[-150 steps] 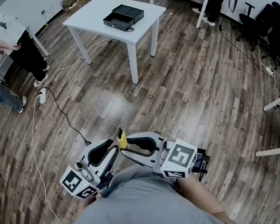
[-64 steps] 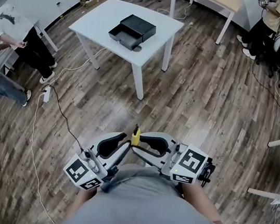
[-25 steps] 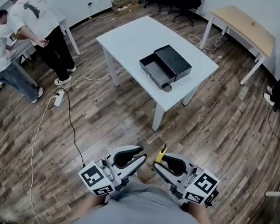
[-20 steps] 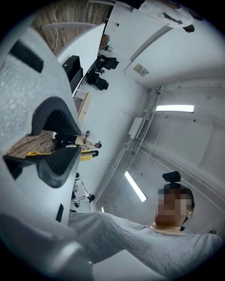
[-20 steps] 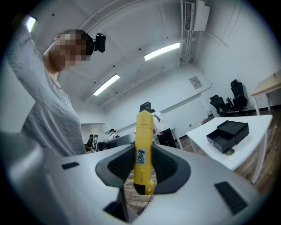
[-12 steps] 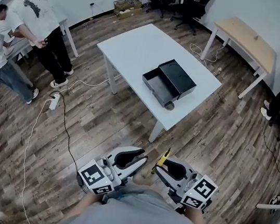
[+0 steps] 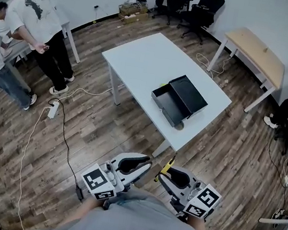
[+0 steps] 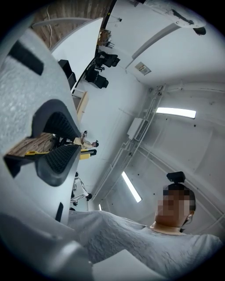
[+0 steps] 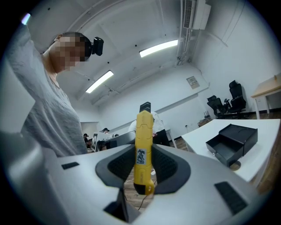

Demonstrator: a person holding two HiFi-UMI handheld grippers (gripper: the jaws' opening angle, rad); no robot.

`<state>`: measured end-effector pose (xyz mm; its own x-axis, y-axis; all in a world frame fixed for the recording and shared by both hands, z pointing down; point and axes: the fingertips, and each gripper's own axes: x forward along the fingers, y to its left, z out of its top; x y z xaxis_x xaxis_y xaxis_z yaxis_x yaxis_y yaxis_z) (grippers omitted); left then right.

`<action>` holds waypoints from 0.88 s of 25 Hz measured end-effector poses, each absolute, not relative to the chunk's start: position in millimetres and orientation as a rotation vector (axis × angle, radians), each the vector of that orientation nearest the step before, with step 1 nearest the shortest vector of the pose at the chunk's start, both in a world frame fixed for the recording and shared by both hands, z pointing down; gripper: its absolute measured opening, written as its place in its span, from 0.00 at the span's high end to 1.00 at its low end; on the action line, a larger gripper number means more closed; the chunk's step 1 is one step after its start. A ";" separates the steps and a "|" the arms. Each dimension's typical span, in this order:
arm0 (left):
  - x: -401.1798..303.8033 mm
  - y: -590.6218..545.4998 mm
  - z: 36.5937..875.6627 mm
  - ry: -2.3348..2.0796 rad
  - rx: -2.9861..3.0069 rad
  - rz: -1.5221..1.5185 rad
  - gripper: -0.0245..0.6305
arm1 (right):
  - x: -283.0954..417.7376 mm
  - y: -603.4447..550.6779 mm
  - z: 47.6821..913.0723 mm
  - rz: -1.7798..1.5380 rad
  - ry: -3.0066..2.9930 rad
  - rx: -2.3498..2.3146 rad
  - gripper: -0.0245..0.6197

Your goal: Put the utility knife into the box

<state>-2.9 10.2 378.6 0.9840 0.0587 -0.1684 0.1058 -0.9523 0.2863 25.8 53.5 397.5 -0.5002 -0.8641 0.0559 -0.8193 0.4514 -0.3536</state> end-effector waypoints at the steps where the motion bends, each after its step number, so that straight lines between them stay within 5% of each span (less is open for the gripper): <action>1: -3.6 5.3 379.0 0.121 2.830 -0.230 0.87 | 25.6 49.4 398.6 -0.517 2.562 -1.499 0.77; 5: -1.4 -5.4 378.0 0.151 2.822 -0.234 0.93 | 29.4 36.0 398.2 -0.531 2.568 -1.518 0.77; 22: 71.6 -54.2 384.7 0.035 2.803 -0.202 0.94 | 118.2 -26.2 391.9 -0.540 2.638 -1.453 0.77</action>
